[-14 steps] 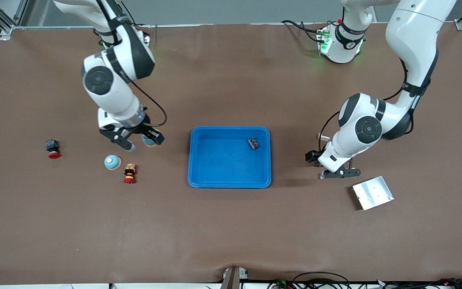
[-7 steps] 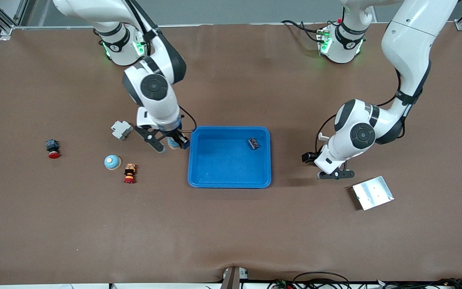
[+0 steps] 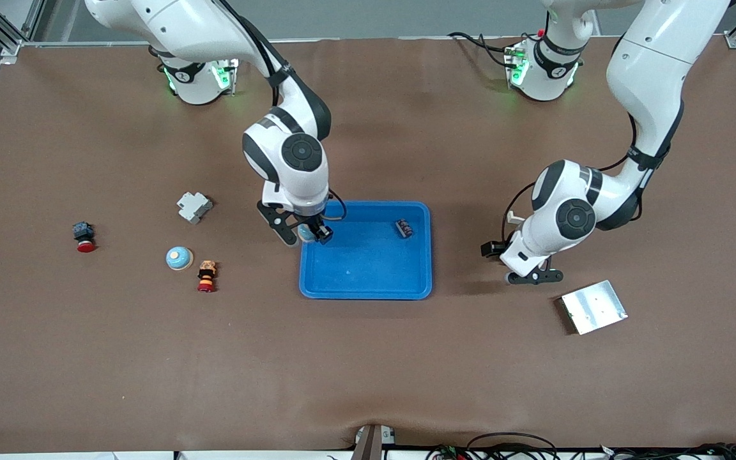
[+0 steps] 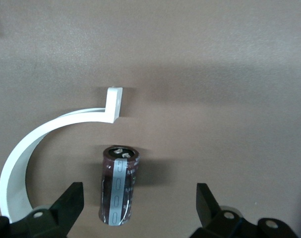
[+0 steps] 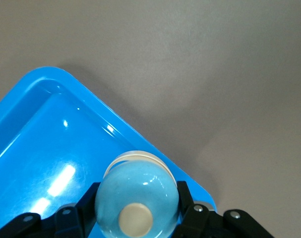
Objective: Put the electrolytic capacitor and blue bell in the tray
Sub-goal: 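Carry the bell over the tray while the left gripper grasps the capacitor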
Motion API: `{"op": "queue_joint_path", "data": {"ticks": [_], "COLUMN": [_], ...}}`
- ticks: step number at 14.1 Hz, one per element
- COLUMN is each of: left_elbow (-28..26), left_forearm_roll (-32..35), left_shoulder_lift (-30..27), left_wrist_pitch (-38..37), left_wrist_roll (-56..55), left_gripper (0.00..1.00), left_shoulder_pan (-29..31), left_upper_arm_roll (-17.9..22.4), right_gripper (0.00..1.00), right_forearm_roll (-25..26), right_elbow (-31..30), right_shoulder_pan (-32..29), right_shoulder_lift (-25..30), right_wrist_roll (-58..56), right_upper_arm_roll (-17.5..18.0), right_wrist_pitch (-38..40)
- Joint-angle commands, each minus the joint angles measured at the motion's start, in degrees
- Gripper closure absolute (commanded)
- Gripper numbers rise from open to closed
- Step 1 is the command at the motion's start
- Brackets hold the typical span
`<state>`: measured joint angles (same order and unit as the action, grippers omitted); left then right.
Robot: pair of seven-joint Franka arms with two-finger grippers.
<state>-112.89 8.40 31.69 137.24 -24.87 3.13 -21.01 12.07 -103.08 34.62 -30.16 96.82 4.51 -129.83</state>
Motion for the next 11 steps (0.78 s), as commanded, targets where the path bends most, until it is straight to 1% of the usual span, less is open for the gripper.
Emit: {"op": "queue_joint_path", "data": {"ticks": [1, 6, 8, 9, 10, 11], "left_elbow": [-0.2, 0.1, 0.1, 0.1, 0.1, 0.2], "left_forearm_roll": [1.6, 1.6, 1.6, 1.6, 1.6, 1.6], "left_shoulder_lift": [0.5, 1.3, 1.3, 1.3, 1.4, 1.7], "left_wrist_pitch": [0.7, 1.4, 1.5, 1.5, 1.7, 1.7], "left_wrist_roll": [-0.9, -1.0, -1.0, -1.0, -1.0, -1.0], "left_gripper": [0.0, 0.0, 0.0, 0.0, 0.04, 0.15], "left_shoulder_pan": [0.2, 0.0, 0.0, -0.1, -0.2, -0.1], "left_upper_arm_roll": [0.5, 0.5, 0.5, 0.5, 0.5, 0.5], "right_gripper": [1.0, 1.0, 1.0, 1.0, 1.0, 1.0], "right_forearm_roll": [1.7, 1.9, 1.7, 1.7, 1.7, 1.8], "right_elbow": [2.5, 6.3, 7.1, 7.1, 7.1, 7.1], "right_shoulder_pan": [1.1, 3.3, 3.9, 3.9, 3.9, 4.0], "right_shoulder_lift": [-2.0, -6.7, -7.5, -7.6, -8.1, -8.3], "right_wrist_roll": [3.9, 9.0, 10.0, 10.8, 11.5, 11.6], "right_upper_arm_roll": [-0.6, -0.6, -0.6, -0.6, -0.6, -0.6], "right_wrist_pitch": [0.5, 0.3, -0.3, -1.9, -3.0, -3.2]}}
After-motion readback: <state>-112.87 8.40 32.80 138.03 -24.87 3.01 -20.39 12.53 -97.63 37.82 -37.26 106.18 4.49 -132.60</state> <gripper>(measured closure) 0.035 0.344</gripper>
